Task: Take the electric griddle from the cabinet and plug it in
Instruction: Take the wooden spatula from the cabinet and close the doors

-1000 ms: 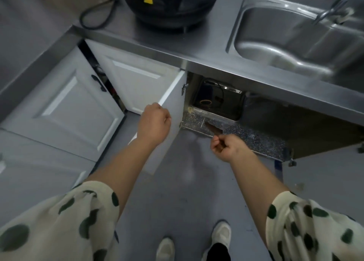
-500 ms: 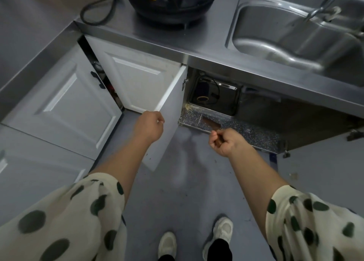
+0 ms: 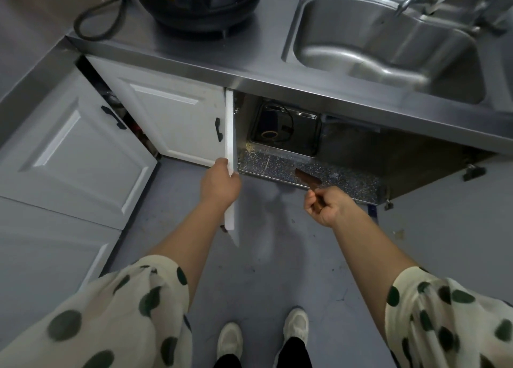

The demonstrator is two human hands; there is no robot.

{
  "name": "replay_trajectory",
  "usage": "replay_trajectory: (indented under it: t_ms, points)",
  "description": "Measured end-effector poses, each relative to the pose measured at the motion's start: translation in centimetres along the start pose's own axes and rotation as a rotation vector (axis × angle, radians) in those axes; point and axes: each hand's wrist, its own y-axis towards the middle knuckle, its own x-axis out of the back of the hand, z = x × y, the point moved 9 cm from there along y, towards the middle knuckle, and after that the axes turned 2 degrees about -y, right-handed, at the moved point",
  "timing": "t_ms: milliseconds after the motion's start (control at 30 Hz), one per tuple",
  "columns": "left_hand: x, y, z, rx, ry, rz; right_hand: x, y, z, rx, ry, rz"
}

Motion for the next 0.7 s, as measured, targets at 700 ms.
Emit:
replay_trajectory:
  t_ms: [700]
  points:
    - [-13.4,0.3,-11.4,0.336,-0.676,0.132,11.1,1.0,7.6,0.014,0.033,-0.068]
